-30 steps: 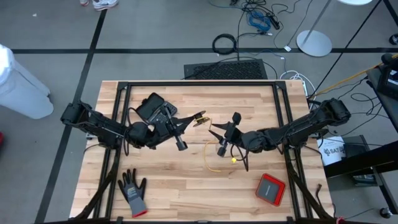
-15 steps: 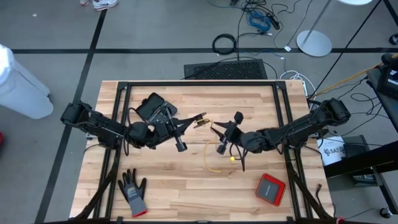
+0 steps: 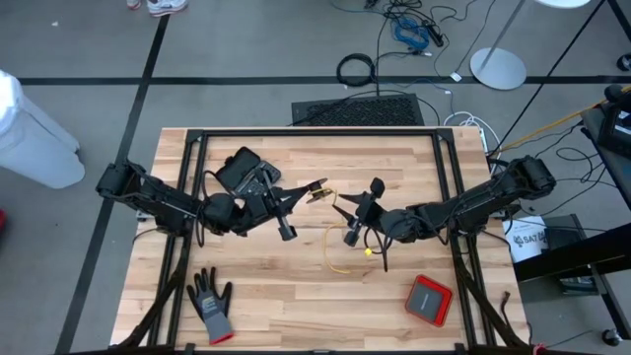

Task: Coil cords
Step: Coil the yellow wire onto the spool

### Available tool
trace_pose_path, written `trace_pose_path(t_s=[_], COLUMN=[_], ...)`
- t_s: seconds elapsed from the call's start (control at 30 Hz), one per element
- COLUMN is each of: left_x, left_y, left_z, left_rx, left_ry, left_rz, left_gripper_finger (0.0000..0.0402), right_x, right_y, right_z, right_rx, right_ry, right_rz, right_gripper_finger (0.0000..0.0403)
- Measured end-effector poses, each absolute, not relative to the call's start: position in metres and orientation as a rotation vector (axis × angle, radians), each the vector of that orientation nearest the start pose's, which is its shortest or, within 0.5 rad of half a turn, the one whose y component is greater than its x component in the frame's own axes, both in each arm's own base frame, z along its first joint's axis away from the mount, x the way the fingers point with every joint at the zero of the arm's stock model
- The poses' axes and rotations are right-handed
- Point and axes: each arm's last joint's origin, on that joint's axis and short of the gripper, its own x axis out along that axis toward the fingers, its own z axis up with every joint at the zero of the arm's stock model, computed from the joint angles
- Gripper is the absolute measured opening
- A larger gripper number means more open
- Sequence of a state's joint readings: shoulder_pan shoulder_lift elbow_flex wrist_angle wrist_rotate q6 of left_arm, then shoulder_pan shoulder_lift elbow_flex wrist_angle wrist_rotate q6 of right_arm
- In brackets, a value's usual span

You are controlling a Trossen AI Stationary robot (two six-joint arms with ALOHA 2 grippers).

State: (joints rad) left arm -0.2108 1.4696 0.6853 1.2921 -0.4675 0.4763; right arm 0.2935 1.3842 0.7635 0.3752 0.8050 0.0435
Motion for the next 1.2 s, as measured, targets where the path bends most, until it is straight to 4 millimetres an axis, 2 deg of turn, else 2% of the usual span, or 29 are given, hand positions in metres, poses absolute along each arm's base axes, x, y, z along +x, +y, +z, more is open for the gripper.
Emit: trace_pose_path(t_s=[0.27,0.6,0.77,1.0,1.2], left_x=[0.287,0.287,0.287,0.287,0.287], left_y=[-0.048,-0.048,-0.048,-0.048,-0.048], left_z=[0.281,0.281,0.281,0.281,0.281], left_rx=[0.295,0.295,0.295,0.295,0.297], left_ry=[-0.409,-0.409,-0.409,-0.408,-0.407], left_rz=[0.358,0.358,0.358,0.359,0.359], left_gripper_finger=[0.0002,0.0002,0.0002,0.0002,0.0002], right_x=[0.285,0.287,0.288,0.300,0.310], right_y=[0.063,0.060,0.058,0.056,0.054], right_z=[0.248,0.248,0.247,0.232,0.219], right_rx=[-0.059,-0.038,-0.020,-0.019,-0.015], right_ry=[0.197,0.194,0.197,0.223,0.225], right_rz=[-0.473,-0.442,-0.420,-0.387,-0.381], right_gripper_finger=[0.0088,0.0084,0.0059,0.0007,0.0002])
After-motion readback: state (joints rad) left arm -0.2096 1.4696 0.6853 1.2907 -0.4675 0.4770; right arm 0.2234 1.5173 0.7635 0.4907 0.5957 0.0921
